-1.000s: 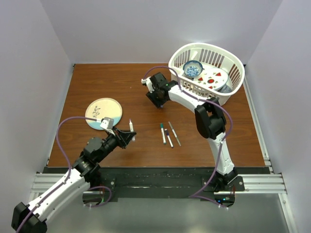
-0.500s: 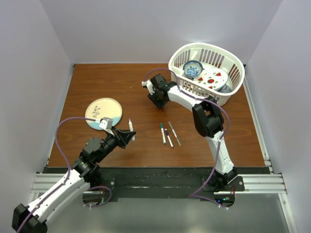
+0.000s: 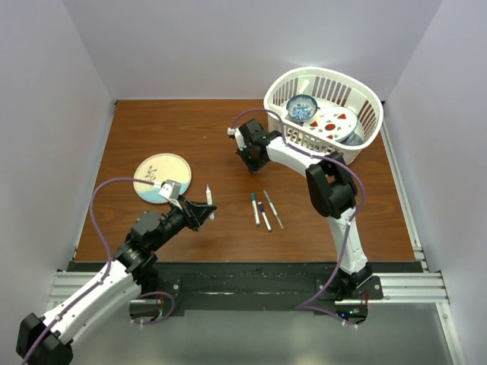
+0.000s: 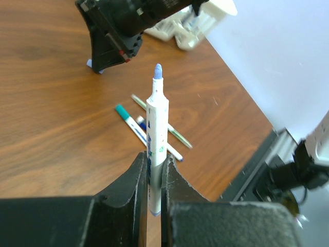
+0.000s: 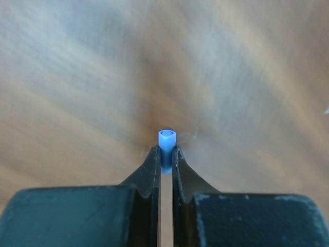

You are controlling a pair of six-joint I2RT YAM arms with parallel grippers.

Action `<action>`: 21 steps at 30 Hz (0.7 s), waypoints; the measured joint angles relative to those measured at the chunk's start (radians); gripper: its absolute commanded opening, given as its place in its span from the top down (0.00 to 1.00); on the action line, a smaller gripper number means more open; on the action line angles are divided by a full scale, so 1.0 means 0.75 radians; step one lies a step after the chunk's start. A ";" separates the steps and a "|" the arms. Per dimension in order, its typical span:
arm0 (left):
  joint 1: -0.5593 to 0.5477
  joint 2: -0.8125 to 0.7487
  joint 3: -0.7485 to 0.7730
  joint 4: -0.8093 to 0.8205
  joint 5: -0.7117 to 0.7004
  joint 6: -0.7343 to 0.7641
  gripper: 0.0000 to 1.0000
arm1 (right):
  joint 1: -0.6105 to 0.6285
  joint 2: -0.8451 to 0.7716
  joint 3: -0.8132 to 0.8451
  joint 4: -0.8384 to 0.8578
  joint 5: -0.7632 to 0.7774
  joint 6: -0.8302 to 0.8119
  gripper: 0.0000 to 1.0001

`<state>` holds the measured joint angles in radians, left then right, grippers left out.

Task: Insert the pens into the pen caps

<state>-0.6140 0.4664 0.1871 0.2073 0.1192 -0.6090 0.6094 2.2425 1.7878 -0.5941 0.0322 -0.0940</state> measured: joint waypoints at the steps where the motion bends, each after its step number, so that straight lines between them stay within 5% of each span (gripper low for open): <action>1: 0.000 0.040 0.010 0.014 0.033 -0.001 1.00 | 0.000 -0.054 -0.081 0.030 -0.009 0.041 1.00; 7: -0.002 0.280 0.008 0.190 0.237 -0.077 1.00 | 0.000 -0.556 -0.616 0.258 -0.128 0.356 1.00; 14: -0.003 0.476 -0.056 0.500 0.372 -0.190 1.00 | 0.041 -1.147 -1.159 0.788 -0.257 0.746 1.00; 21: -0.005 0.659 -0.081 0.846 0.470 -0.321 1.00 | 0.212 -1.391 -1.446 1.160 -0.240 0.991 1.00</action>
<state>-0.6178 0.9604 0.1261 0.8417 0.4721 -0.8497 0.7685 1.1995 0.7036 0.2756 -0.1478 0.6495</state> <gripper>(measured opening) 0.118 0.052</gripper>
